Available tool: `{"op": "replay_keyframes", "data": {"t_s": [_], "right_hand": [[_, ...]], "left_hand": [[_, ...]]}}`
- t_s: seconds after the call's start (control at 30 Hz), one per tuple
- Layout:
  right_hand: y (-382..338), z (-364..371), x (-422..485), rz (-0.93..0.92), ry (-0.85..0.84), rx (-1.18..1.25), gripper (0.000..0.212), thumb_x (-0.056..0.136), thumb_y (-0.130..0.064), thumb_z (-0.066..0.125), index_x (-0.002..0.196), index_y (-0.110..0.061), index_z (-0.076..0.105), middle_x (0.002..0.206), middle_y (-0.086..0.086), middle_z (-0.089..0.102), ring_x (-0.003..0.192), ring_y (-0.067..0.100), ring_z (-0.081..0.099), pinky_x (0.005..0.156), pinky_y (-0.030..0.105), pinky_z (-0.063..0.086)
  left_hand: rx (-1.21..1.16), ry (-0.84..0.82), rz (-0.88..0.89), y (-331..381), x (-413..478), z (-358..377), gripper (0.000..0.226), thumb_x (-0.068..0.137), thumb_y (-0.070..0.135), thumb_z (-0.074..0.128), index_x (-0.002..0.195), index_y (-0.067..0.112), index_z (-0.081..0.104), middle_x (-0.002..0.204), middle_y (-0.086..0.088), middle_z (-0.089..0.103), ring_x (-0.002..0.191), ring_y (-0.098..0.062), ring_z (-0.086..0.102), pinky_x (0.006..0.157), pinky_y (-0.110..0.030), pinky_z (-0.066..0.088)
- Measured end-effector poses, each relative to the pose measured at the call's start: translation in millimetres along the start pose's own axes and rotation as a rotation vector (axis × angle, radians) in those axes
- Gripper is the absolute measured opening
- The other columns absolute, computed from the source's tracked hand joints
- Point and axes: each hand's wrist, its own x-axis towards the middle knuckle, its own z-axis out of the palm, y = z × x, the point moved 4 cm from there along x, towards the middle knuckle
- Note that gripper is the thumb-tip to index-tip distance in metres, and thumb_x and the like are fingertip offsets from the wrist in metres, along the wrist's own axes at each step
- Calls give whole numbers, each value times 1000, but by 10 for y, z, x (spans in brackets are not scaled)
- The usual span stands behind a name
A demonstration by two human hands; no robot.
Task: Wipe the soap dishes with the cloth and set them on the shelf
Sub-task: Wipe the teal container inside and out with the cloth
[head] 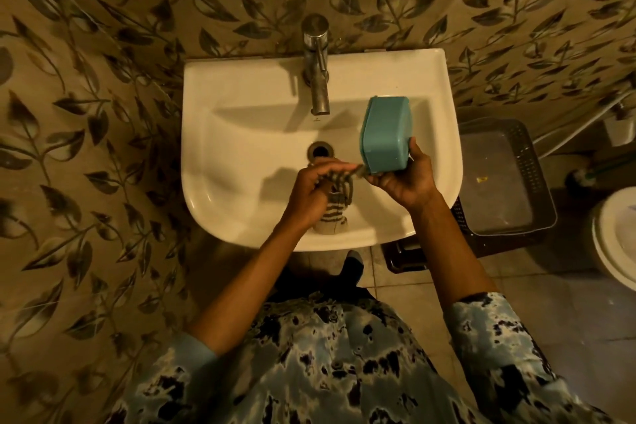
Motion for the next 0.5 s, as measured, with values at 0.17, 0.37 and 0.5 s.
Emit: {"op": "replay_keyframes", "data": {"t_s": [0.17,0.37,0.5], "right_hand": [[52,-15,-52,87,-106,-53,46,95,-36,37,119,-11,67,117,22,64,108,40,62,87,59,51],[166,95,-12,-38,109,-468,37,96,-39,48,123,-18,60,106,11,72,96,29,66,71,39,57],[213,179,-60,151,-58,-410,72,83,-74,38,124,-20,62,112,11,70,103,29,66,88,47,52]], "left_hand": [[-167,138,-126,-15,108,-112,50,87,-15,37,119,14,63,126,-7,58,111,-20,60,84,-34,57],[94,48,-67,100,87,55,43,89,-13,41,119,10,62,126,-3,53,114,-8,48,88,0,40],[247,-50,45,169,14,138,41,89,-12,43,119,8,62,127,-10,51,113,-9,46,91,1,35]]}}
